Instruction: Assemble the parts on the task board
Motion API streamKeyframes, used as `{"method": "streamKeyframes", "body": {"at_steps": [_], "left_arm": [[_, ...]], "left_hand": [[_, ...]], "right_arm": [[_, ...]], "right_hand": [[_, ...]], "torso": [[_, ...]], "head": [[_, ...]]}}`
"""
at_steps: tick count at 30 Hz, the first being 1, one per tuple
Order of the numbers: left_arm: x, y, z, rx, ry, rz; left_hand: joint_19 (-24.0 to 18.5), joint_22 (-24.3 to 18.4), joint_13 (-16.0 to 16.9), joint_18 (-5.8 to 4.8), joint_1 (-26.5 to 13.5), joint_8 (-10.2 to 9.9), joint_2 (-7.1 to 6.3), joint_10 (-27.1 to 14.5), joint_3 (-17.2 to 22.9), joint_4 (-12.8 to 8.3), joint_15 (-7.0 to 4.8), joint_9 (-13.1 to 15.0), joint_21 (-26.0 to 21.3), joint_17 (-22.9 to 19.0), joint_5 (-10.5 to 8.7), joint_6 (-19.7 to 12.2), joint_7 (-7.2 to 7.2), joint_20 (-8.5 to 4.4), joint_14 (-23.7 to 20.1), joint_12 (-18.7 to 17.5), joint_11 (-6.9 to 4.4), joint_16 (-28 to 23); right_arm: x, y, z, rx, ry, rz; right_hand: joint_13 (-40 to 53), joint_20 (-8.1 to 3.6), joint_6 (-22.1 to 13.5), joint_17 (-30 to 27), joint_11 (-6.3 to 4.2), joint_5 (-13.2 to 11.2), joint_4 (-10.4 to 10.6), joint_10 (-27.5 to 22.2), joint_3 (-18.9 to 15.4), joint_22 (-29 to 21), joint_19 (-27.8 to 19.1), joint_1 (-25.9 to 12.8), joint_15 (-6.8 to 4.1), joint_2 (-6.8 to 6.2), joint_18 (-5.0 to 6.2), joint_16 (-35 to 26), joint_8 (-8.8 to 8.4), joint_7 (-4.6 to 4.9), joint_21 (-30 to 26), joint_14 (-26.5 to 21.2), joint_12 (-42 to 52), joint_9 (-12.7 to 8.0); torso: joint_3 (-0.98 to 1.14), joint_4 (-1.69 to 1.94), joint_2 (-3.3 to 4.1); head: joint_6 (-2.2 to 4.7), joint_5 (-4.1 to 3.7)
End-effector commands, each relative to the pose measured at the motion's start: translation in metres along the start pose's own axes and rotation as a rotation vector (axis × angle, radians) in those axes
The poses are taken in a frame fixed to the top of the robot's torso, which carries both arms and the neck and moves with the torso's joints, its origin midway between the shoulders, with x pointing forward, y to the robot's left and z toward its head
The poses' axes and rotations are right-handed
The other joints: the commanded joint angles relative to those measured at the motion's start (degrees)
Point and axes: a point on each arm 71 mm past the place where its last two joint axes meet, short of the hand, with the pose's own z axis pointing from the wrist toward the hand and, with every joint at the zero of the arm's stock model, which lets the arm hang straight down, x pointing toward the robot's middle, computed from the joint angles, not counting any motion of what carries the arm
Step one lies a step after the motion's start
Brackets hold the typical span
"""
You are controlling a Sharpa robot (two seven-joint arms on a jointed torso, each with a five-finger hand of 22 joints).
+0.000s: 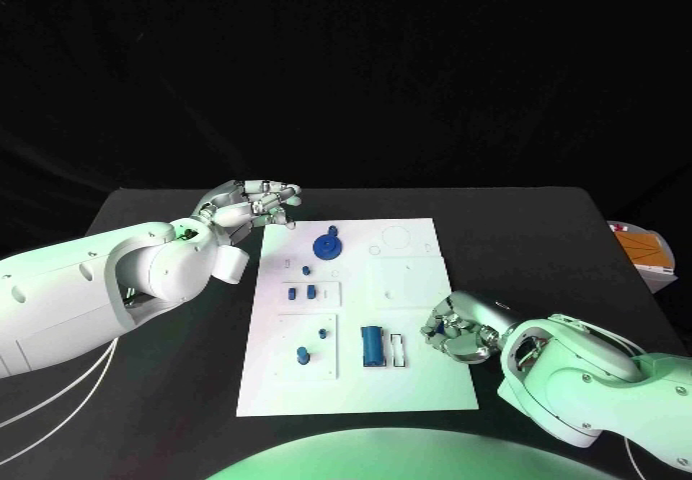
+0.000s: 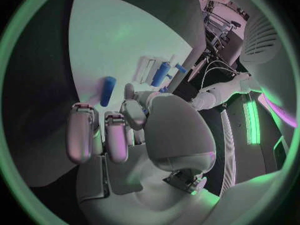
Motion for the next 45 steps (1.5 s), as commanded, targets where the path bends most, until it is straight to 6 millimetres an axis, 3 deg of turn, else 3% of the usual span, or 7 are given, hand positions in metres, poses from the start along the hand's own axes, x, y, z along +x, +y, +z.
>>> {"method": "streamKeyframes", "body": {"at_steps": [1, 15, 19, 25, 29, 35, 45], "left_arm": [[0.003, -0.001, 0.0, 0.007, 0.022, -0.001], [0.002, -0.001, 0.0, 0.006, 0.019, 0.001], [0.002, -0.001, 0.0, 0.007, 0.02, 0.003], [0.002, -0.001, 0.0, 0.007, 0.019, 0.004], [0.002, -0.001, 0.0, 0.008, 0.02, 0.004], [0.003, -0.001, 0.001, 0.008, 0.022, 0.003], [0.004, -0.001, 0.001, 0.008, 0.025, 0.003]], "left_hand": [[-0.08, -0.06, 0.02, 0.68, 0.51, 0.25, 0.01, -0.38, 0.29, -0.05, 0.11, 0.08, -0.3, -0.09, 0.22, -0.28, 0.33, 0.22, -0.37, 0.3, -0.09, 0.06], [-0.08, -0.06, 0.02, 0.68, 0.51, 0.25, 0.01, -0.38, 0.29, -0.05, 0.11, 0.08, -0.3, -0.09, 0.22, -0.28, 0.33, 0.22, -0.37, 0.3, -0.09, 0.06], [-0.07, -0.04, -0.01, 0.68, 0.63, 0.24, -0.05, -0.49, 0.33, -0.16, 0.11, 0.08, -0.3, -0.11, 0.22, -0.36, 0.36, 0.2, -0.39, 0.31, -0.07, 0.07], [-0.07, -0.04, -0.01, 0.68, 0.63, 0.24, -0.05, -0.49, 0.33, -0.16, 0.11, 0.08, -0.3, -0.11, 0.22, -0.36, 0.36, 0.2, -0.39, 0.31, -0.07, 0.07], [-0.07, -0.04, -0.01, 0.68, 0.63, 0.24, -0.05, -0.49, 0.33, -0.16, 0.11, 0.08, -0.3, -0.11, 0.22, -0.36, 0.36, 0.2, -0.39, 0.31, -0.07, 0.07], [-0.07, -0.04, -0.01, 0.68, 0.63, 0.24, -0.05, -0.49, 0.33, -0.16, 0.11, 0.08, -0.3, -0.11, 0.22, -0.36, 0.36, 0.2, -0.39, 0.31, -0.07, 0.07], [-0.07, -0.04, -0.01, 0.68, 0.63, 0.24, -0.05, -0.49, 0.33, -0.16, 0.11, 0.08, -0.3, -0.11, 0.22, -0.36, 0.36, 0.2, -0.39, 0.31, -0.07, 0.07]], "right_arm": [[0.002, 0.0, 0.001, 0.007, 0.022, 0.036], [-0.004, -0.005, 0.001, -0.002, -0.027, -0.02], [-0.009, -0.007, 0.0, -0.027, -0.051, -0.038], [-0.019, -0.007, -0.001, -0.068, -0.082, -0.08], [-0.023, -0.008, -0.002, -0.095, -0.098, -0.116], [-0.027, -0.006, -0.002, -0.154, -0.138, -0.189], [-0.023, 0.002, 0.005, -0.212, -0.129, -0.296]], "right_hand": [[8.35, 0.32, -0.53, 10.94, -0.6, -0.42, -6.24, 0.86, 5.61, 11.92, 2.17, 1.04, 0.44, -1.88, -0.51, 0.28, 0.09, -0.14, 0.02, 5.27, -0.15, 0.15], [8.34, 0.28, -0.83, 10.91, -0.92, -2.63, -7.92, 0.86, 4.62, 11.85, 2.08, -1.94, 0.25, -2.74, -0.46, 0.26, 0.78, -0.67, -0.23, 5.27, -0.24, 1.22], [8.35, 0.22, -0.84, 10.88, -1.01, -3.24, -8.15, 0.76, 4.1, 11.79, 2.0, -2.57, 0.18, -3.04, -0.42, 0.24, 0.82, -0.83, -0.48, 5.26, -0.29, 1.31], [8.79, 0.18, -0.97, 10.87, -0.97, -2.97, -8.62, 0.71, 3.1, 11.75, 1.94, -3.19, 0.16, -3.61, -0.4, 0.23, 0.3, -0.73, -0.64, 5.26, 0.25, 0.92], [9.33, 0.39, -1.98, 10.76, -0.38, -3.08, -9.19, 0.54, 2.62, 11.67, 1.81, -3.41, 0.59, -3.89, -0.37, 0.19, -1.33, 0.08, -1.03, 5.23, 0.89, -0.17], [9.9, 1.18, -4.04, 10.68, 0.88, -3.77, -9.62, 0.04, 1.9, 11.55, 1.63, -4.08, 1.65, -4.77, -0.32, 0.15, -4.58, 1.61, -1.55, 5.21, 1.54, -2.17], [10.1, 2.22, -5.74, 10.33, 2.12, -6.34, -11.53, -0.9, 1.33, 11.34, 1.29, -2.34, 2.73, -6.17, -0.14, 0.01, -8.02, 3.02, -2.56, 5.11, 1.86, -4.03]], "torso": [[0.0, -0.02, 0.0], [0.08, -0.17, -0.01], [0.13, -0.06, -0.05], [0.13, -0.08, 0.0], [0.03, -0.11, 0.01], [0.05, -0.02, -0.02], [-0.03, 0.03, 0.01]], "head": [[-0.12, 0.02], [-0.08, 0.07], [0.04, -0.1], [0.2, -0.08], [0.28, -0.22], [0.44, -0.36], [0.67, -0.49]]}}
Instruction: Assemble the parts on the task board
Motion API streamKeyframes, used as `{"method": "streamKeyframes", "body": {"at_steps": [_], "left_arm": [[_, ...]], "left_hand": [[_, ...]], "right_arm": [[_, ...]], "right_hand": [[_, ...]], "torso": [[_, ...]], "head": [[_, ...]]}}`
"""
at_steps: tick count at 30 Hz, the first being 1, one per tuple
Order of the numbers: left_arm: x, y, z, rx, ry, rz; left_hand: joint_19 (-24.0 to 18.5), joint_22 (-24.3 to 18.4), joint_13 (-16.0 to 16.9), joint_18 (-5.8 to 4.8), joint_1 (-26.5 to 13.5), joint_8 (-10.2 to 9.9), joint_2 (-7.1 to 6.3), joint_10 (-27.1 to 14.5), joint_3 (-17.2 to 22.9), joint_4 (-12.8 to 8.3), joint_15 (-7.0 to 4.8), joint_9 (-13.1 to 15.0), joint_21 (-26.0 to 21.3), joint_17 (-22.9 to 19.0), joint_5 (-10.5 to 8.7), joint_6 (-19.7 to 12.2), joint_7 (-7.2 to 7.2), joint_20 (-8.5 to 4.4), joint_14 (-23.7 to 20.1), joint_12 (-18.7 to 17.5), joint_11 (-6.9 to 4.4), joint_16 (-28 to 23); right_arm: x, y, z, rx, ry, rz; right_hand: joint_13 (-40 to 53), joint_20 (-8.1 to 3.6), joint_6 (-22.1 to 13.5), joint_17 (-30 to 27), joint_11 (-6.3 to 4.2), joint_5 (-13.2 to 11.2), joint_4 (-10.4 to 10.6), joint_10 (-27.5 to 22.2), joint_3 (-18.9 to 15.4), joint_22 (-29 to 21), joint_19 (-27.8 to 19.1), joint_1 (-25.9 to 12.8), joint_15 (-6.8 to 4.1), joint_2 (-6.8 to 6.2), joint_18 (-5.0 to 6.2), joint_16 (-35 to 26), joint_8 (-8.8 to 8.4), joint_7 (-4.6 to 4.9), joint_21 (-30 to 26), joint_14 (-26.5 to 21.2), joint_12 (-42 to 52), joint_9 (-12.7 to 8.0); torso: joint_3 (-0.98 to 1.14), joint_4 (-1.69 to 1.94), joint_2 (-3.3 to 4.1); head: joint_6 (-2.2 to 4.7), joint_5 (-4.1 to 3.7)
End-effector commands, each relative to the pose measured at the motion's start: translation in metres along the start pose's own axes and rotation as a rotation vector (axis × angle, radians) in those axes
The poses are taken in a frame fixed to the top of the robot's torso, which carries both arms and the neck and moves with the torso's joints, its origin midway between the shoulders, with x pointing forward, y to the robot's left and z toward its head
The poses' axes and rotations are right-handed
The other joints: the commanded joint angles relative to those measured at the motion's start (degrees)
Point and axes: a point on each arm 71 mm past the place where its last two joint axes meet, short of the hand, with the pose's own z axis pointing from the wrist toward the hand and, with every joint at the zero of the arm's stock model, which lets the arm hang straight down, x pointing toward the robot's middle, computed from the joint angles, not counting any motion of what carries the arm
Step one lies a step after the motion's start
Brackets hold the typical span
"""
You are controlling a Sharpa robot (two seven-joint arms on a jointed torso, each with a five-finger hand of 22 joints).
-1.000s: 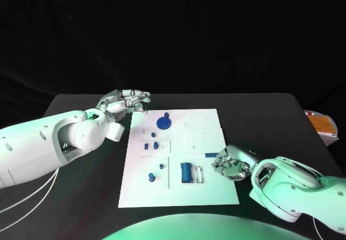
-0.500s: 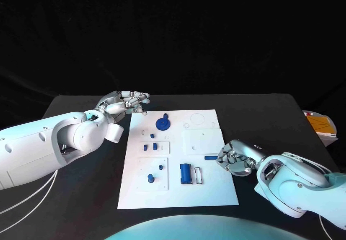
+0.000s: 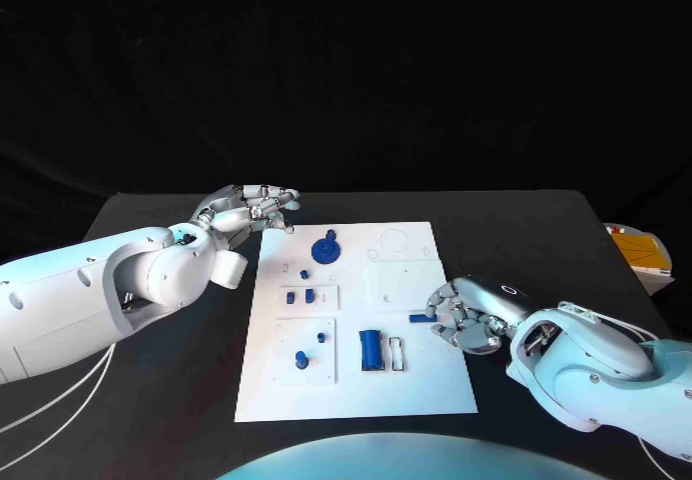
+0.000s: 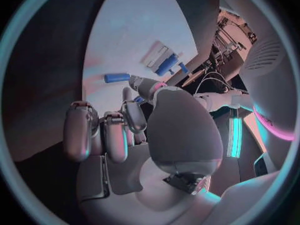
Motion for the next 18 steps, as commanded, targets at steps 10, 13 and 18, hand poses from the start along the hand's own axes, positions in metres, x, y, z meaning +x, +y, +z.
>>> {"method": "streamKeyframes", "body": {"at_steps": [10, 13, 18], "left_arm": [[0.003, -0.001, 0.001, 0.008, 0.022, -0.002], [0.003, -0.001, 0.001, 0.008, 0.022, -0.001], [0.003, -0.001, 0.001, 0.008, 0.023, -0.001]], "left_hand": [[-0.07, -0.04, -0.01, 0.68, 0.62, 0.24, -0.05, -0.49, 0.33, -0.16, 0.11, 0.06, -0.3, -0.06, 0.22, -0.36, 0.36, 0.21, -0.39, 0.32, -0.07, 0.07], [-0.07, -0.04, -0.01, 0.68, 0.62, 0.24, -0.05, -0.49, 0.33, -0.16, 0.11, 0.06, -0.3, -0.06, 0.22, -0.36, 0.36, 0.21, -0.39, 0.32, -0.07, 0.07], [-0.07, -0.04, -0.01, 0.68, 0.62, 0.24, -0.05, -0.49, 0.33, -0.16, 0.11, 0.06, -0.3, -0.06, 0.22, -0.36, 0.36, 0.21, -0.39, 0.32, -0.07, 0.07]], "right_arm": [[0.005, 0.005, 0.008, -0.079, 0.027, -0.128], [0.007, 0.005, 0.011, -0.08, 0.028, -0.133], [0.008, 0.004, 0.016, -0.079, 0.029, -0.14]], "right_hand": [[2.25, 0.69, -0.88, 10.53, 0.95, 0.58, -1.29, -0.08, 0.46, 11.37, 1.33, 1.76, 0.69, 0.08, -0.28, 0.07, -1.75, 0.58, -0.15, 5.01, 1.41, -0.8], [2.37, 0.73, -0.77, 10.58, 0.98, 0.65, -1.2, -0.01, 0.54, 11.36, 1.31, 1.72, 0.71, 0.35, -0.27, 0.09, -1.86, 0.61, -0.21, 5.02, 1.64, -0.88], [2.49, 0.77, -0.6, 10.64, 1.04, 0.74, -1.09, 0.06, 0.63, 11.38, 1.34, 1.62, 0.75, 0.61, -0.28, 0.11, -1.97, 0.69, -0.13, 5.03, 1.9, -1.06]], "torso": [[0.01, 0.0, -0.02], [0.04, -0.03, -0.01], [0.08, 0.05, 0.08]], "head": [[0.18, 0.07], [0.24, 0.09], [0.24, 0.15]]}}
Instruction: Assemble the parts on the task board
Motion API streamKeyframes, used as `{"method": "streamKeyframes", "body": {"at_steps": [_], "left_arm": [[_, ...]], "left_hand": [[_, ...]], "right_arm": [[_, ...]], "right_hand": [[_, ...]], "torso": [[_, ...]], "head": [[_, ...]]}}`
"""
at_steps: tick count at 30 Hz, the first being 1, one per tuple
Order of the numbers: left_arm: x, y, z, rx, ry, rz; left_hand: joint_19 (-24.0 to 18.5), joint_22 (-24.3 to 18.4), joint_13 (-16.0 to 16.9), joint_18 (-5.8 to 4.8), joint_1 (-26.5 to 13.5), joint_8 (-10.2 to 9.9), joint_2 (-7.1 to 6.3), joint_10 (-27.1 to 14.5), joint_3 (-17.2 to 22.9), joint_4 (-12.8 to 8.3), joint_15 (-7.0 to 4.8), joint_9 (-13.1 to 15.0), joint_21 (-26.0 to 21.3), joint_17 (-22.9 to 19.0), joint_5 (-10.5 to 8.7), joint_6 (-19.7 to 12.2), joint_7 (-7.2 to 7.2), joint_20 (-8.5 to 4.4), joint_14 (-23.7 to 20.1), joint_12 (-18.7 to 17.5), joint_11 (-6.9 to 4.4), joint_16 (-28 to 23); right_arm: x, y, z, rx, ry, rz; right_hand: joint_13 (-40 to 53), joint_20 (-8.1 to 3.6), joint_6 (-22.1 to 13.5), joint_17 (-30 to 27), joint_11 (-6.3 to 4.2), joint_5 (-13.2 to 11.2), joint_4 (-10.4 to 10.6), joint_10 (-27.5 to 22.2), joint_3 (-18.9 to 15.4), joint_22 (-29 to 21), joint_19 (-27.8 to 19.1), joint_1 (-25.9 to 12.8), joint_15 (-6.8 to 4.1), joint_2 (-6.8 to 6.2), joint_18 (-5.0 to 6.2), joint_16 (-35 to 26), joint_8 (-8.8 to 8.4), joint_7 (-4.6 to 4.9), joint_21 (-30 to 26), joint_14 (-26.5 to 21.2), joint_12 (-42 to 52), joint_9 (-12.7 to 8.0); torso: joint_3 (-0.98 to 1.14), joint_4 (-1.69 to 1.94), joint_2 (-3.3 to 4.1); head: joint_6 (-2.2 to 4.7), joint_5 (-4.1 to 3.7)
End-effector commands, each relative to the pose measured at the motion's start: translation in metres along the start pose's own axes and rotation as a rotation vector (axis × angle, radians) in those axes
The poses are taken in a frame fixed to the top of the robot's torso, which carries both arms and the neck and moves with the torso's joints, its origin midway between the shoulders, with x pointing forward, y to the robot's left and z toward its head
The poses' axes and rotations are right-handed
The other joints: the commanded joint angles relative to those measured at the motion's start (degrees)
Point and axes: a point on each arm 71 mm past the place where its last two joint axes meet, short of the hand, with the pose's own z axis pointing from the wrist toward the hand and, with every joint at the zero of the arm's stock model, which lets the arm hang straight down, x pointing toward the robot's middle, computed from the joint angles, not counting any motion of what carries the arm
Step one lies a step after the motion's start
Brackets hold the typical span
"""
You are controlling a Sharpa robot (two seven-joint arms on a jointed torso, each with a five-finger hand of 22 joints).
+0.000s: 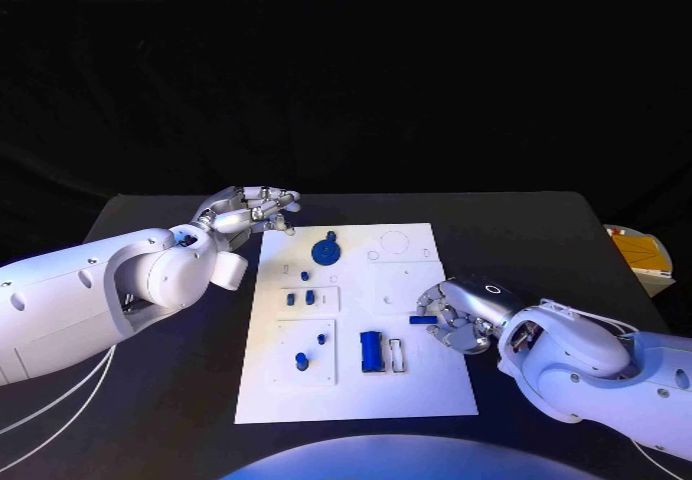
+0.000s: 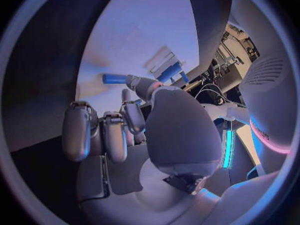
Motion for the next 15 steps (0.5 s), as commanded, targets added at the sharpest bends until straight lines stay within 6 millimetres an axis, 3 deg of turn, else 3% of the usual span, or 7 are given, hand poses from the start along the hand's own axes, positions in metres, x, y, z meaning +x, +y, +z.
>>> {"method": "streamKeyframes", "body": {"at_steps": [1, 15], "left_arm": [[0.0025, -0.0008, 0.0004, 0.008, 0.021, -0.002], [0.0024, -0.0008, 0.0004, 0.007, 0.021, -0.002]], "left_hand": [[-0.07, -0.04, -0.01, 0.68, 0.63, 0.26, -0.05, -0.49, 0.33, -0.16, 0.11, 0.07, -0.3, -0.06, 0.22, -0.36, 0.36, 0.21, -0.39, 0.31, -0.07, 0.07], [-0.07, -0.04, -0.01, 0.68, 0.63, 0.26, -0.05, -0.49, 0.33, -0.16, 0.11, 0.07, -0.3, -0.06, 0.22, -0.36, 0.36, 0.21, -0.39, 0.31, -0.07, 0.07]], "right_arm": [[0.0024, 0.0007, 0.0024, -0.02, 0.014, -0.037], [0.0079, -0.001, 0.0083, -0.017, 0.03, -0.05]], "right_hand": [[2.59, 0.39, 0.18, 10.6, 0.34, 0.42, -0.01, 0.0, 0.12, 11.39, 1.33, -0.08, 0.36, 0.54, -0.29, 0.11, -0.28, 0.1, -0.11, 5.03, 0.45, -0.15], [3.61, 0.36, 2.82, 10.68, -0.06, 0.48, 0.22, 0.69, 0.15, 11.43, 1.4, -0.31, 0.13, 1.39, -0.29, 0.15, 0.17, -0.49, 0.07, 5.04, 2.41, -0.7]], "torso": [[0.02, -0.01, 0.08], [-0.02, -0.06, -0.01]], "head": [[0.01, 0.1], [-0.33, 0.28]]}}
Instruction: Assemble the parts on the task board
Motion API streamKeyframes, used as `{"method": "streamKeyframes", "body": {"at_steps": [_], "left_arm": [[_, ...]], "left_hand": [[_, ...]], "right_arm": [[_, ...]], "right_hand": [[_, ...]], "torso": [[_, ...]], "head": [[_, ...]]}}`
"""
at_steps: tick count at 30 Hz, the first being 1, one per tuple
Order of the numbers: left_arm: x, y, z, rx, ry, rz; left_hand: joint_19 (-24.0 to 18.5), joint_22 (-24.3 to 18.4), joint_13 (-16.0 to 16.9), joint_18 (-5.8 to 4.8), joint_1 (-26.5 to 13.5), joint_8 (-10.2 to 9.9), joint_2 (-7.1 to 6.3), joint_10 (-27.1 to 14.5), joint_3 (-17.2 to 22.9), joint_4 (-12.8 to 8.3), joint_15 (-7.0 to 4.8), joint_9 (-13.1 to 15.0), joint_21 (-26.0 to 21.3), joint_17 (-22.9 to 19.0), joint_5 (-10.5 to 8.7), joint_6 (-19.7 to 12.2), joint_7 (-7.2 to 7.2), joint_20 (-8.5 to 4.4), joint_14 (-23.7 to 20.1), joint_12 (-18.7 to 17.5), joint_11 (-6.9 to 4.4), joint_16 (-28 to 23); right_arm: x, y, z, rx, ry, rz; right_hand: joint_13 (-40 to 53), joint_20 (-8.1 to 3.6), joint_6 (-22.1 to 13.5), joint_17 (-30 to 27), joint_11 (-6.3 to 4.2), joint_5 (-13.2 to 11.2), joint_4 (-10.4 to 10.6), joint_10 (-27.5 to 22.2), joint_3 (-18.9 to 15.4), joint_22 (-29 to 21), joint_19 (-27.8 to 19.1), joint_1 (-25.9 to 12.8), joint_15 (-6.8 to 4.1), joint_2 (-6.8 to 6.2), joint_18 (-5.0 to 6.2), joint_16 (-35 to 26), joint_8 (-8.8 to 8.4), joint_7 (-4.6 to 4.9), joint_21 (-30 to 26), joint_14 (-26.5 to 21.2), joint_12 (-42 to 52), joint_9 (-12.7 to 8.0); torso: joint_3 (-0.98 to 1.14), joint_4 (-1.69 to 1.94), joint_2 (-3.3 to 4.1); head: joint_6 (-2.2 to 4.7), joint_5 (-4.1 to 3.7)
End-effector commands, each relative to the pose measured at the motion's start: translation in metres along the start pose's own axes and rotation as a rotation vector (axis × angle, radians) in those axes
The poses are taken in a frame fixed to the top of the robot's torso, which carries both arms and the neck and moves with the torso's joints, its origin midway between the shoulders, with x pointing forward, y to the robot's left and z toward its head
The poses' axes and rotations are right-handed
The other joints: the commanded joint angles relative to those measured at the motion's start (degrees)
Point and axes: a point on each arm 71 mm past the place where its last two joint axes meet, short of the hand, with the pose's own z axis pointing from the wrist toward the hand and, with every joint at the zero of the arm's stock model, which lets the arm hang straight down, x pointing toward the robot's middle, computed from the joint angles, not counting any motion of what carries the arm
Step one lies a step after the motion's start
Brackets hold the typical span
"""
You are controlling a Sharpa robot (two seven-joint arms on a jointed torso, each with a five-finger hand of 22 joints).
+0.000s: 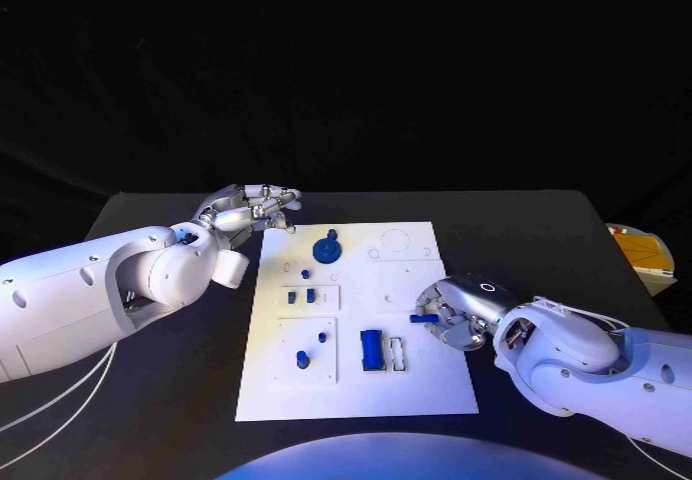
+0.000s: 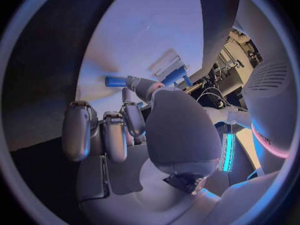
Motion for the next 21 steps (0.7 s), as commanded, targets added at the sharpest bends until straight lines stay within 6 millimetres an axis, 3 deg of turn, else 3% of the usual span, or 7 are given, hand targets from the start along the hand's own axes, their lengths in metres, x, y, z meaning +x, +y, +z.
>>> {"method": "streamKeyframes", "body": {"at_steps": [1, 16, 21], "left_arm": [[0.0025, -0.0008, 0.0004, 0.007, 0.02, -0.003], [0.0018, -0.0007, 0.0, 0.004, 0.019, -0.003], [0.0015, -0.0006, -0.0002, 0.003, 0.019, -0.002]], "left_hand": [[-0.07, -0.03, -0.01, 0.68, 0.63, 0.26, -0.05, -0.49, 0.33, -0.16, 0.11, 0.08, -0.3, -0.06, 0.22, -0.36, 0.36, 0.21, -0.39, 0.32, -0.07, 0.07], [-0.07, -0.03, -0.01, 0.68, 0.63, 0.26, -0.05, -0.49, 0.33, -0.16, 0.11, 0.08, -0.3, -0.06, 0.22, -0.36, 0.36, 0.21, -0.39, 0.32, -0.07, 0.07], [-0.03, 0.04, -0.05, 0.67, 0.74, 0.32, -0.04, -0.55, 0.42, -0.26, 0.13, 0.12, -0.29, -0.09, 0.21, -0.42, 0.39, 0.2, -0.41, 0.45, -0.04, 0.12]], "right_arm": [[0.0035, 0.0005, 0.0003, -0.013, 0.022, -0.028], [0.0093, -0.0007, -0.0011, -0.013, 0.051, -0.045], [0.0098, 0.0007, -0.0024, -0.025, 0.055, -0.051]], "right_hand": [[3.61, 0.37, 0.4, 10.69, -0.04, 0.25, 0.22, 0.27, 0.15, 11.44, 1.4, 0.08, 0.13, 0.54, -0.29, 0.15, 0.17, -0.11, 0.06, 5.04, 0.26, -0.08], [3.9, 0.13, 1.51, 10.69, -0.42, 0.45, -0.12, 0.47, 0.26, 11.47, 1.43, 0.49, -0.2, 0.84, -0.29, 0.14, 0.33, -0.54, 0.15, 5.04, 0.88, -0.4], [4.27, -0.18, 1.75, 10.66, -0.5, 2.7, -1.52, 0.71, 1.0, 11.47, 1.4, 1.9, -0.46, 1.02, -0.29, 0.12, -0.05, -0.59, 0.1, 5.03, 1.66, -0.99]], "torso": [[-0.03, -0.04, -0.04], [-0.04, -0.02, -0.06], [-0.04, -0.02, -0.06]], "head": [[-0.1, 0.07], [-0.11, 0.11], [-0.1, 0.13]]}}
